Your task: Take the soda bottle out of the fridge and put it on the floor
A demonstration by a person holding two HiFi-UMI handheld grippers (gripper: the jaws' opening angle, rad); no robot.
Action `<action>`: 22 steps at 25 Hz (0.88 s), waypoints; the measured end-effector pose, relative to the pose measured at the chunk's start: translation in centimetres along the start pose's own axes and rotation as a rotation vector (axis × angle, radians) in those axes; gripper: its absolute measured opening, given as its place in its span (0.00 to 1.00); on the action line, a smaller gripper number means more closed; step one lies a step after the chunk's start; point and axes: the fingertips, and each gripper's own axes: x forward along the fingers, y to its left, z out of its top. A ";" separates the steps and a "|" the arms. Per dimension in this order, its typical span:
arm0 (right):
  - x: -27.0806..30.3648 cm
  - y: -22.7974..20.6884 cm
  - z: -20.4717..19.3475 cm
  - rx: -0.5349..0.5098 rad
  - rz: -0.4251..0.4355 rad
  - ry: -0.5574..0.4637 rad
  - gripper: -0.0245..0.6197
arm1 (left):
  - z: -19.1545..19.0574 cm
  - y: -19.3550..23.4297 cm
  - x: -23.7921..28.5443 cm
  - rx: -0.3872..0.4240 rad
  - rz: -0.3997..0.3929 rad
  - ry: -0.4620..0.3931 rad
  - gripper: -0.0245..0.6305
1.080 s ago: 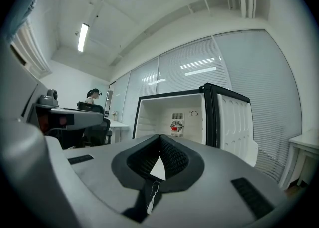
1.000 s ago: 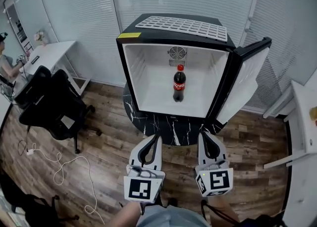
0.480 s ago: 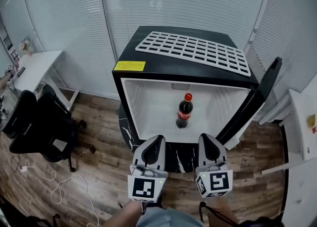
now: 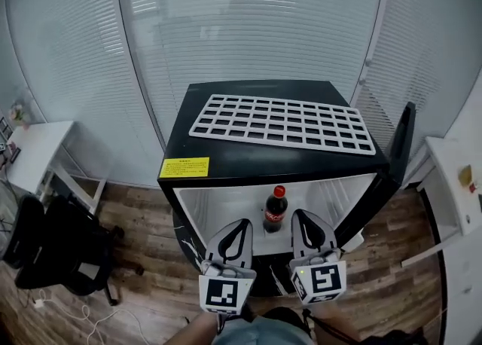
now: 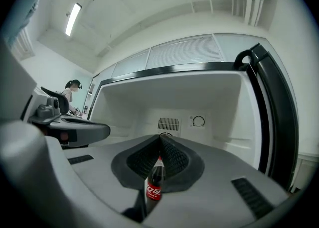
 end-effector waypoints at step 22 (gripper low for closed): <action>7.6 -0.7 -2.6 0.005 0.173 0.079 0.38 | -1.9 2.4 5.0 0.002 0.084 0.039 0.06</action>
